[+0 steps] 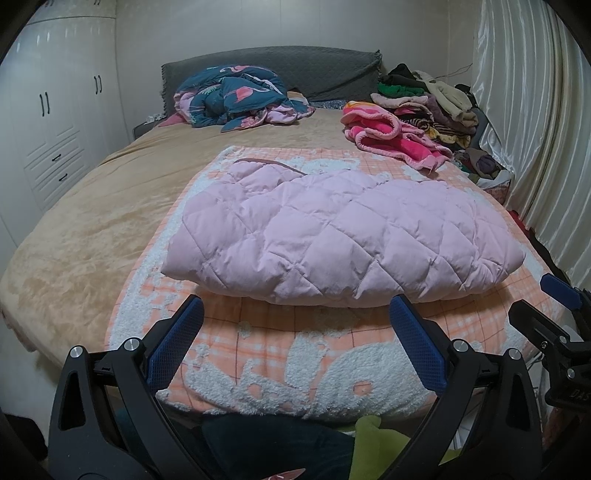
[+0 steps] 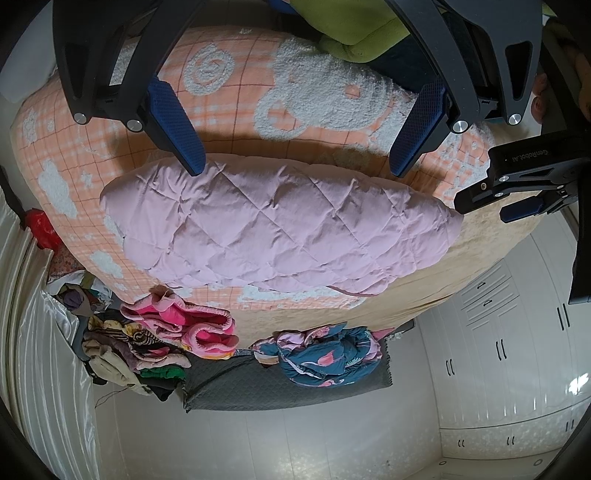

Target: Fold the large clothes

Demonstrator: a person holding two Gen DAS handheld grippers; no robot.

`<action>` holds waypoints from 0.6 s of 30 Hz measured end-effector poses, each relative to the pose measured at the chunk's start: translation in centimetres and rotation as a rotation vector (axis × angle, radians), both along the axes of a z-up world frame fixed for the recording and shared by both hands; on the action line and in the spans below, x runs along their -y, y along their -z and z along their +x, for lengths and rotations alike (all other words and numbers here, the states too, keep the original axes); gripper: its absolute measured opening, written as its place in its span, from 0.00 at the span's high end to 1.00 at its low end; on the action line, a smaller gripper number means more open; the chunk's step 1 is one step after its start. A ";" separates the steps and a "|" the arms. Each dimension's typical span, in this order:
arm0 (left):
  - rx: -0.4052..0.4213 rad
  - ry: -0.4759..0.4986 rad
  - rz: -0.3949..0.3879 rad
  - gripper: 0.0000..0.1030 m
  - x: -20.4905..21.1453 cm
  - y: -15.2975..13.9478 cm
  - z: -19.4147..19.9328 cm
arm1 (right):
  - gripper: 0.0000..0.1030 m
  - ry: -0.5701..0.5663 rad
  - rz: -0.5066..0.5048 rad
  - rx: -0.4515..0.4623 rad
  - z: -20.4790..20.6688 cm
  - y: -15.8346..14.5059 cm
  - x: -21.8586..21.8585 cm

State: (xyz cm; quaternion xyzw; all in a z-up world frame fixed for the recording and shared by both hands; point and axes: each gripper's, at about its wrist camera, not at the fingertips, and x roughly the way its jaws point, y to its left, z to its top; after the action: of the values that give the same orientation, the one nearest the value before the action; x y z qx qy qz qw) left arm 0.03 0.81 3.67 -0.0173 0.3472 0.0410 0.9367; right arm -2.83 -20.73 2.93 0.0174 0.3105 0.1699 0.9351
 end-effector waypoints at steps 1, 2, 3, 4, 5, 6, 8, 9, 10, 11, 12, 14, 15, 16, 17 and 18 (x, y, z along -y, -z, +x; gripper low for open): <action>0.001 -0.001 0.002 0.09 0.0 0.0 0.0 | 0.04 -0.001 0.001 -0.001 0.0 0.0 0.0; 0.002 -0.001 0.002 0.09 0.0 0.0 0.0 | 0.04 0.000 0.001 -0.001 -0.1 0.1 0.0; 0.001 0.000 -0.001 0.09 0.0 0.0 0.0 | 0.04 -0.001 0.001 0.000 -0.2 0.1 0.0; 0.002 0.000 -0.002 0.09 0.0 0.0 0.0 | 0.04 -0.001 0.000 0.000 -0.1 0.1 0.0; 0.002 -0.002 0.002 0.09 0.0 0.0 0.0 | 0.04 -0.001 -0.001 0.001 -0.2 0.1 -0.1; 0.001 -0.002 0.002 0.09 0.0 0.0 0.0 | 0.04 -0.001 0.000 0.000 -0.1 0.1 -0.1; 0.002 -0.001 -0.001 0.09 0.0 0.0 0.0 | 0.04 0.000 -0.001 0.000 -0.2 0.1 -0.1; 0.002 -0.001 0.001 0.09 0.0 0.0 0.0 | 0.04 -0.001 0.000 0.000 -0.1 0.1 -0.1; 0.001 0.000 0.000 0.09 0.0 0.0 0.0 | 0.04 -0.001 0.000 -0.001 -0.2 0.1 -0.1; 0.001 0.001 0.001 0.09 0.0 0.0 0.0 | 0.04 -0.001 -0.001 0.000 -0.2 0.1 -0.1; 0.000 -0.001 0.003 0.09 0.0 0.0 0.0 | 0.04 -0.001 -0.001 0.000 -0.1 0.1 -0.1; 0.000 -0.005 0.003 0.09 0.0 0.0 0.0 | 0.04 -0.001 -0.001 0.000 -0.2 0.1 -0.1; 0.000 -0.002 -0.002 0.09 -0.1 0.1 0.0 | 0.04 -0.001 -0.001 0.000 -0.1 0.1 -0.1; -0.002 0.001 -0.008 0.09 -0.2 0.1 0.0 | 0.04 -0.001 -0.001 0.000 -0.1 0.1 -0.1; -0.002 0.001 -0.010 0.09 -0.3 0.1 0.0 | 0.04 0.000 -0.002 0.000 -0.2 0.1 -0.1; -0.004 0.001 -0.010 0.09 -0.3 0.2 0.0 | 0.04 0.000 -0.003 -0.001 -0.2 0.2 -0.1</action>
State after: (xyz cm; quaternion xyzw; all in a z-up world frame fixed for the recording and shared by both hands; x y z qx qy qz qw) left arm -0.01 1.16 3.51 -0.0218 0.3494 0.0387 0.9359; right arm -2.99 -20.67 2.77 0.0160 0.3114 0.1692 0.9349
